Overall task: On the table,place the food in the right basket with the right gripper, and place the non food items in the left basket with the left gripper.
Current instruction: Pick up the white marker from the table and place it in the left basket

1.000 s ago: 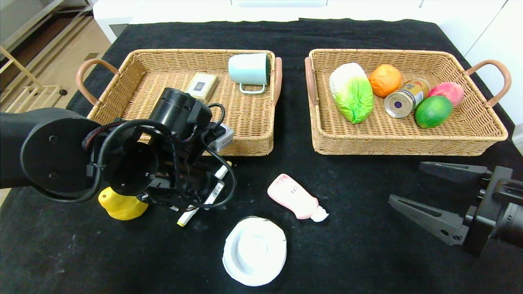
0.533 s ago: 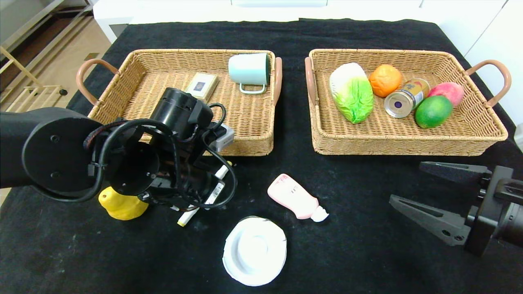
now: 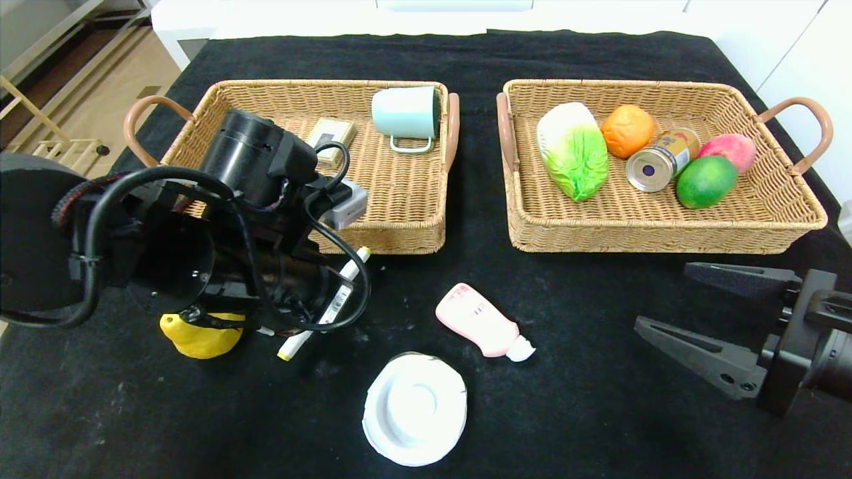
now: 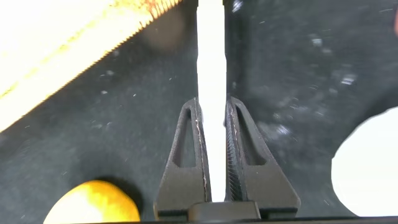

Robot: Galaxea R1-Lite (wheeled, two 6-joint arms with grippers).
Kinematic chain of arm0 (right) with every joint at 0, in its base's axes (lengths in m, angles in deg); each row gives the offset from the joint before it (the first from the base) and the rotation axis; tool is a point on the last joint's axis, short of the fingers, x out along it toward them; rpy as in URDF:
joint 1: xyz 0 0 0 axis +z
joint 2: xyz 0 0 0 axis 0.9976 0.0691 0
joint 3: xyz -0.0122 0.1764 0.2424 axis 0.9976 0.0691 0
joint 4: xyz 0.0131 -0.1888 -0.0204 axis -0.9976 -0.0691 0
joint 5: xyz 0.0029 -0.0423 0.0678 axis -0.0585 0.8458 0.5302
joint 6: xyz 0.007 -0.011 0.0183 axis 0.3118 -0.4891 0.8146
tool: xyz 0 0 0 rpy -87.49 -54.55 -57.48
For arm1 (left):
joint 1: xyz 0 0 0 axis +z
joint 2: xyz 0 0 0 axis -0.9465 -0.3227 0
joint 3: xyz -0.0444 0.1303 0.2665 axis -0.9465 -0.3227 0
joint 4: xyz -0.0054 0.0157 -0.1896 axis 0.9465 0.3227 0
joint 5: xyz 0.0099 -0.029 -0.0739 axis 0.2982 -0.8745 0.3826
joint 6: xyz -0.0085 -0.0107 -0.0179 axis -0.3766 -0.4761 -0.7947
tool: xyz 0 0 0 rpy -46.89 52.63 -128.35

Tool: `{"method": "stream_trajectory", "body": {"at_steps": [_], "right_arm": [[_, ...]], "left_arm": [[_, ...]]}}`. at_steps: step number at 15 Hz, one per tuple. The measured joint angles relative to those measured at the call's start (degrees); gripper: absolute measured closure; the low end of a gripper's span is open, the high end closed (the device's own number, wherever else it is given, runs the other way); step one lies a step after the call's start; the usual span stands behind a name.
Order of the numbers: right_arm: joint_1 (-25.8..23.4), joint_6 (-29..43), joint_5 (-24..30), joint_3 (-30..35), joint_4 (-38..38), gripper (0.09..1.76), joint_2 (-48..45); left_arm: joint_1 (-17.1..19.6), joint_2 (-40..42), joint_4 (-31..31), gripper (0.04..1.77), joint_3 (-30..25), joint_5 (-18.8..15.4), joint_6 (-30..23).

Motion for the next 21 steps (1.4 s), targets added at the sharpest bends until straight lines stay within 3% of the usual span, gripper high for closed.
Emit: {"method": "stream_trajectory", "body": {"at_steps": [4,8,10,14,21], "right_arm": [[0.0,0.0,-0.02,0.0,0.0,0.14,0.05],[0.0,0.0,0.0,0.0,0.02,0.14,0.07],[0.0,0.0,0.0,0.02,0.0,0.14,0.11],[0.0,0.0,0.0,0.05,0.0,0.14,0.2],[-0.76,-0.05,0.06,-0.23,0.02,0.14,-0.2]], "left_arm": [[-0.96,3.47,-0.21,1.54,1.12,-0.16,-0.22],[-1.01,4.69,-0.96,1.54,5.56,1.19,-2.61],[-0.96,4.17,-0.96,1.54,8.98,3.1,-5.38],[0.3,1.33,-1.05,1.54,16.94,3.64,-9.44],[3.84,-7.19,-1.21,1.54,29.82,3.34,-10.35]]}}
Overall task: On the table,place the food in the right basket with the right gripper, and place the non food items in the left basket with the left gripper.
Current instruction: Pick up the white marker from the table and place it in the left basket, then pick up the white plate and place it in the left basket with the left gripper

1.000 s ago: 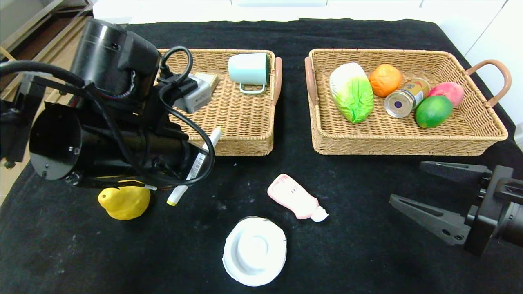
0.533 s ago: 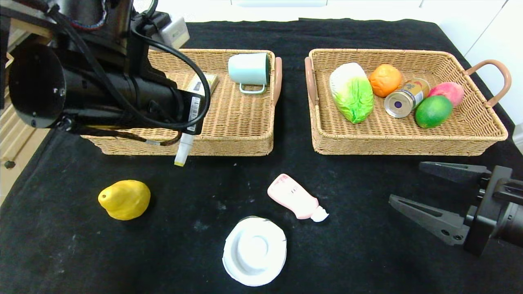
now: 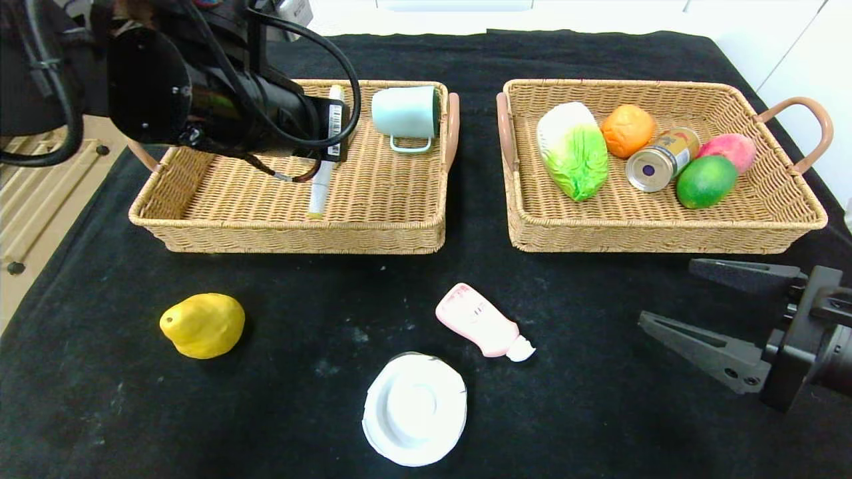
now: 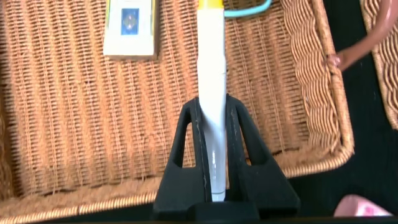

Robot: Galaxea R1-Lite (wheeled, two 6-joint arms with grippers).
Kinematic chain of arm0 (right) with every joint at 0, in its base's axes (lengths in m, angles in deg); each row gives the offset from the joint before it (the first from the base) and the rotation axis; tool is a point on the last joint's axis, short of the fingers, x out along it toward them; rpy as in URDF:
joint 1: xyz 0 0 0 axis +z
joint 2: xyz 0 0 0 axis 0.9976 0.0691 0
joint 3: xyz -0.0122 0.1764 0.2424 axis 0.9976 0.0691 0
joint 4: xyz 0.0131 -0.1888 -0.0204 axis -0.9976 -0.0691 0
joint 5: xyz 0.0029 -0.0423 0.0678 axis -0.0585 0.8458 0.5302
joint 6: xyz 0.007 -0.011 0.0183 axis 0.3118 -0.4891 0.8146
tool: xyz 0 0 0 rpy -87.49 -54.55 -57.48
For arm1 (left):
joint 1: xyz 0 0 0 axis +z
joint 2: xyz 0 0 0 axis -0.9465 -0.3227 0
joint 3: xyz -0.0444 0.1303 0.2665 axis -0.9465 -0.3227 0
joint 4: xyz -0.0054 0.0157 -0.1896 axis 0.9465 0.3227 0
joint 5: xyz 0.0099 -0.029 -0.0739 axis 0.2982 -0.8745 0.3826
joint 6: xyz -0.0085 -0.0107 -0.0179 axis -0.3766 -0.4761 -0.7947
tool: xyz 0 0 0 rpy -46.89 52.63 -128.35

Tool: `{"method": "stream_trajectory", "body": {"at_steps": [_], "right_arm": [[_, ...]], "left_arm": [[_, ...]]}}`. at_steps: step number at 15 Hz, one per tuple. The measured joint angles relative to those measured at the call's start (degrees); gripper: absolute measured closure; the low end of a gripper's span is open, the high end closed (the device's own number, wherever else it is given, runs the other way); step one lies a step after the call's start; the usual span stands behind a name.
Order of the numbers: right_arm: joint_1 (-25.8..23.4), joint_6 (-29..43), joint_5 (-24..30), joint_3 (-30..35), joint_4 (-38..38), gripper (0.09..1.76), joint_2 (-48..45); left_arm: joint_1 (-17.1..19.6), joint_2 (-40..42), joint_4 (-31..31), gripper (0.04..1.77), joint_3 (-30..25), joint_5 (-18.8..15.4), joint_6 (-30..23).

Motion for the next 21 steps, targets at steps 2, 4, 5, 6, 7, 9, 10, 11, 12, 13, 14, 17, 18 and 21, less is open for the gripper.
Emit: {"method": "stream_trajectory", "body": {"at_steps": [2,4,5,6,7,9,10,11,12,13,14,17,18,21], "right_arm": [[-0.05,0.0,0.0,0.0,-0.02,0.14,-0.06],[-0.1,0.0,0.0,-0.02,-0.02,0.14,-0.09],[-0.1,-0.02,0.0,-0.02,-0.02,0.14,-0.13],[-0.11,-0.02,0.0,-0.02,-0.02,0.14,-0.22],[-0.11,-0.02,0.0,-0.02,0.0,0.14,-0.28],[-0.11,-0.04,0.0,-0.02,0.0,0.14,-0.34],[-0.11,-0.02,0.02,-0.02,0.0,0.14,-0.34],[-0.13,0.0,0.0,-0.02,0.0,0.14,-0.33],[-0.13,-0.02,0.0,-0.02,0.0,0.14,-0.33],[-0.13,-0.02,0.0,-0.02,-0.02,0.14,-0.3],[-0.13,-0.02,0.0,-0.05,-0.02,0.14,-0.28],[-0.21,-0.02,0.0,-0.07,-0.02,0.14,-0.24],[-0.21,-0.02,0.0,-0.05,0.0,0.14,-0.26],[-0.21,-0.04,0.0,-0.02,-0.02,0.14,-0.24]], "left_arm": [[0.8,-2.26,-1.95,1.54,1.94,0.09,0.02],[2.01,-4.35,-5.62,1.54,2.6,0.17,0.13],[2.56,-5.23,-7.0,1.54,2.71,0.17,0.16],[2.89,-5.9,-7.78,1.54,2.78,0.15,0.24],[3.08,-6.51,-8.07,1.54,2.84,0.11,0.24],[3.3,-7.19,-8.11,1.54,2.89,0.0,0.28],[3.3,-7.39,-8.11,1.54,2.89,-0.09,0.33],[3.33,-7.55,-8.19,1.54,2.9,-0.17,0.35],[3.34,-7.61,-8.18,1.51,2.93,-0.17,0.41],[3.36,-7.67,-8.19,1.33,2.95,-0.17,0.37],[3.34,-7.67,-8.19,1.19,2.99,-0.2,0.37],[3.5,-7.67,-8.07,0.84,3.61,-0.17,0.24],[3.5,-7.67,-8.05,0.75,3.61,-0.09,0.2],[3.52,-7.66,-8.0,0.54,3.41,0.09,0.24]]}}
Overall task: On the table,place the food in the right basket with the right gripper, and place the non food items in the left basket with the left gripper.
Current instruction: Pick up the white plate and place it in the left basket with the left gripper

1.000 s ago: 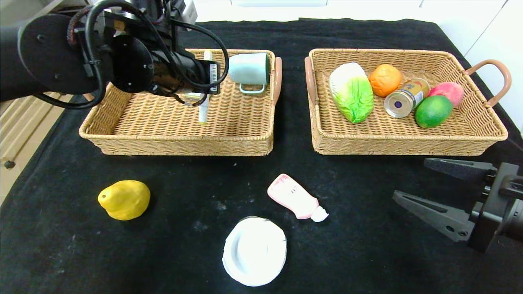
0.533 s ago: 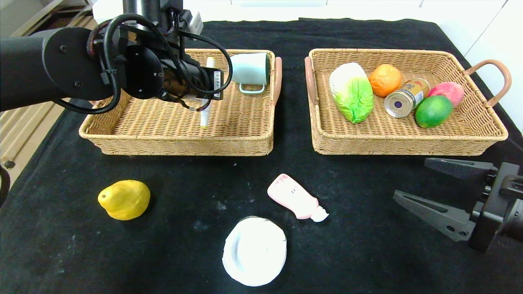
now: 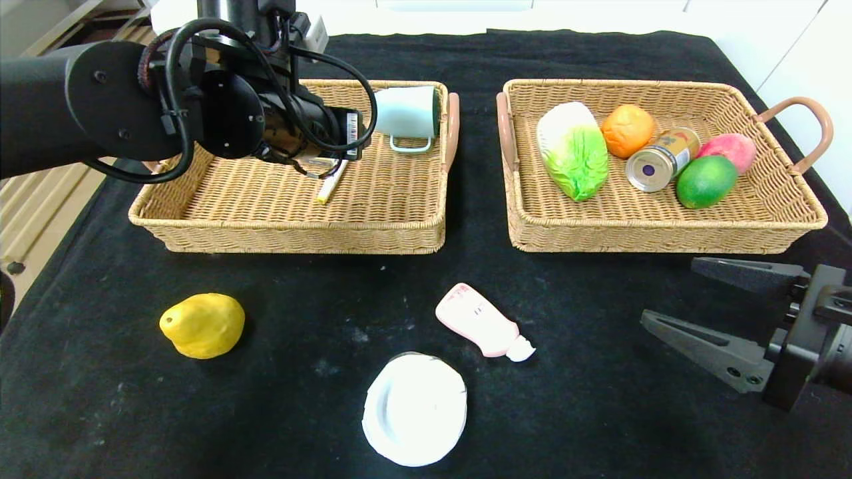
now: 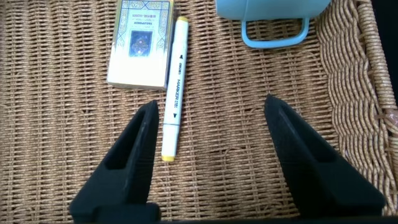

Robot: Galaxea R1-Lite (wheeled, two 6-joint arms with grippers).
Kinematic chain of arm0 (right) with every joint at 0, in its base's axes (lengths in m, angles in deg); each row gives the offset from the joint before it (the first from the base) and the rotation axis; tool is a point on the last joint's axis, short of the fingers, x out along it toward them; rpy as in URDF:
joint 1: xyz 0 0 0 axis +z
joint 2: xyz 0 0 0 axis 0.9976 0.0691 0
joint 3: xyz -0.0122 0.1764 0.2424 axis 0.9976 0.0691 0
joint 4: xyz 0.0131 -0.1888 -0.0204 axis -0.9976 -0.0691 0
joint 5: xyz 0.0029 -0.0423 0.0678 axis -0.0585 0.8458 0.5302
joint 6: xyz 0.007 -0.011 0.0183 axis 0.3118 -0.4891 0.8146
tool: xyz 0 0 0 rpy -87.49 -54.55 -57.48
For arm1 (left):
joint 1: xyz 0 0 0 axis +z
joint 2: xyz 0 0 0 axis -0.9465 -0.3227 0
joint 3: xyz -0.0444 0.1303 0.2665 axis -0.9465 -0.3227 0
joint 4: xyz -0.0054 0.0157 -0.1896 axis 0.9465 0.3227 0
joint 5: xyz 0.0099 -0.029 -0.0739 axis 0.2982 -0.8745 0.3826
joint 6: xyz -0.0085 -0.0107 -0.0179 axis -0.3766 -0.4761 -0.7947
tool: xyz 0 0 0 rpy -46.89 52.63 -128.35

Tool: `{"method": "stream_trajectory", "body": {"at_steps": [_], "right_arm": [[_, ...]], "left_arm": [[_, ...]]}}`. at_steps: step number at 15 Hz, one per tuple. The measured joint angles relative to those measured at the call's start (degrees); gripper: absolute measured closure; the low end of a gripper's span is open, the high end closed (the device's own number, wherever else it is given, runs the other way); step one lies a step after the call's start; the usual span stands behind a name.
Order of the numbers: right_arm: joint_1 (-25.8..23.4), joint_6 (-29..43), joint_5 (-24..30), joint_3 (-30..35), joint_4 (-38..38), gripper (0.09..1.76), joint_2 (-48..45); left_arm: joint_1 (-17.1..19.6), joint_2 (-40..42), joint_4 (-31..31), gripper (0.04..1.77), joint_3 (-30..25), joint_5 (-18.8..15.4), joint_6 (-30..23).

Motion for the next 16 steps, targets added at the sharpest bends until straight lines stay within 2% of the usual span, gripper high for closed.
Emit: {"method": "stream_trajectory", "body": {"at_steps": [5,8,16], "right_arm": [[0.0,0.01,0.05,0.02,0.0,0.14,0.0],[0.07,0.0,0.05,0.02,0.0,0.14,0.0],[0.18,0.01,0.02,0.09,0.0,0.14,0.02]], "left_arm": [[-0.5,1.21,0.96,0.34,-1.43,0.3,0.0],[-2.3,4.57,2.34,0.26,-5.17,0.39,-0.09],[-12.59,16.51,5.73,0.15,-26.6,1.66,-3.55]]}}
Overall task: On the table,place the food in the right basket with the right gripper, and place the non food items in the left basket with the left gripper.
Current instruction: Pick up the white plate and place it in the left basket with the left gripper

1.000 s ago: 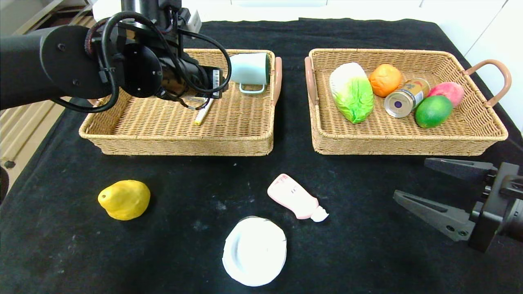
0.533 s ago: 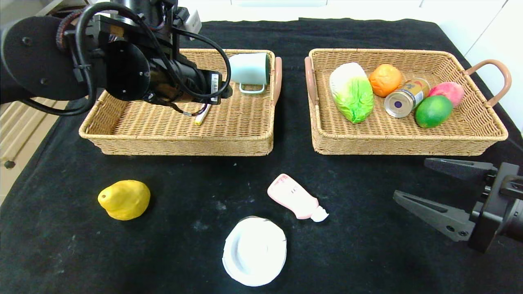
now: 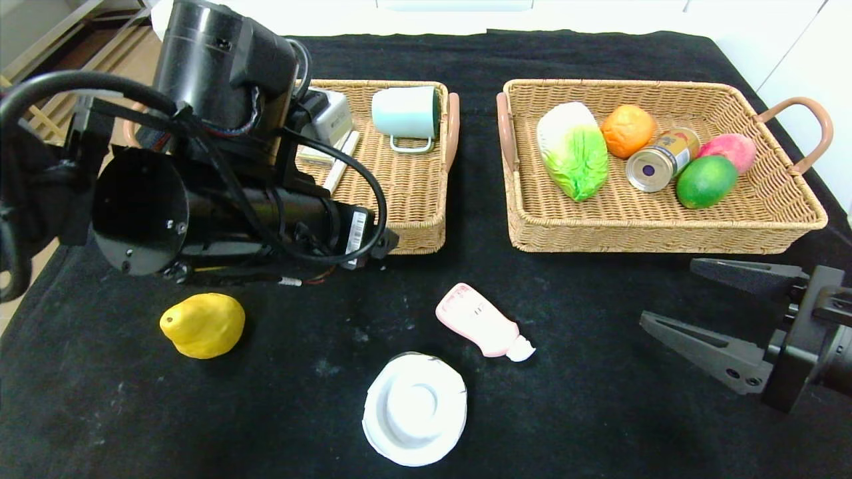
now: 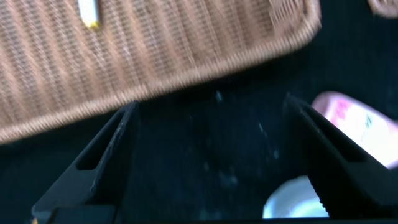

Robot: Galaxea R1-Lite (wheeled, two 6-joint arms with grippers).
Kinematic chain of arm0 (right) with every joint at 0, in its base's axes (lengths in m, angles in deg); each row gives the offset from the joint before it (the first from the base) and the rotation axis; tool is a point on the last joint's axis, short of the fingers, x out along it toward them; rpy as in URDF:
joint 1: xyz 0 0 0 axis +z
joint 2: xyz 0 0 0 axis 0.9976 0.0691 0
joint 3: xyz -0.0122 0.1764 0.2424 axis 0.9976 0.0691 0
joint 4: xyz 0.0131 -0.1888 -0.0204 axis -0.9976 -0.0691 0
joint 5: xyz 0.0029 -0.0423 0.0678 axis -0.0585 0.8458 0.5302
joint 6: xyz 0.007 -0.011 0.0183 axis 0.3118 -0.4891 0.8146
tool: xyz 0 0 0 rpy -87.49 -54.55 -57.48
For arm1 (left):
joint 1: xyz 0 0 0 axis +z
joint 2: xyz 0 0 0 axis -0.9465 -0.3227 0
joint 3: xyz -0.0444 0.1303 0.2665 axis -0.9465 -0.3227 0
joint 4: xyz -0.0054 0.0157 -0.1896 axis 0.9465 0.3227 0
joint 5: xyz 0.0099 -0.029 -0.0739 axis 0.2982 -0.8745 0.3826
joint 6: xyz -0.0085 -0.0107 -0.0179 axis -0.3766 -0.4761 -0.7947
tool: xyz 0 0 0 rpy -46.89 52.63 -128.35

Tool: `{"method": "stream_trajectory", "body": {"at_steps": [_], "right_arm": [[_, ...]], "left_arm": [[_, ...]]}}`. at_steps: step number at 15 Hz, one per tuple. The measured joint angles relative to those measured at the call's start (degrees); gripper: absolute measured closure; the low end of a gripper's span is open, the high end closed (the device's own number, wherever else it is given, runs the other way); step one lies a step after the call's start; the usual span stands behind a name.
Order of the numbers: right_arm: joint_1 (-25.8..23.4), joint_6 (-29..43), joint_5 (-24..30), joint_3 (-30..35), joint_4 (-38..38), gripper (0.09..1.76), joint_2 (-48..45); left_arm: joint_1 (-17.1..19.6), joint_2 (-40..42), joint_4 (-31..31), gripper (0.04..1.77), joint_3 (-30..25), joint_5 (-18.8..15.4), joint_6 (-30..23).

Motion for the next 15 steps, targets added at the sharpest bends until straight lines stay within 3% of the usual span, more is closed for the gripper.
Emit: {"method": "stream_trajectory", "body": {"at_steps": [8,15], "right_arm": [[0.09,-0.11,0.09,0.0,0.02,0.14,0.57],[0.12,-0.09,0.09,-0.05,0.02,0.14,0.63]], "left_arm": [[-6.28,7.19,0.1,0.12,-14.99,-0.52,-0.72],[-10.14,7.56,0.06,0.11,-21.38,-0.78,-0.55]]}}
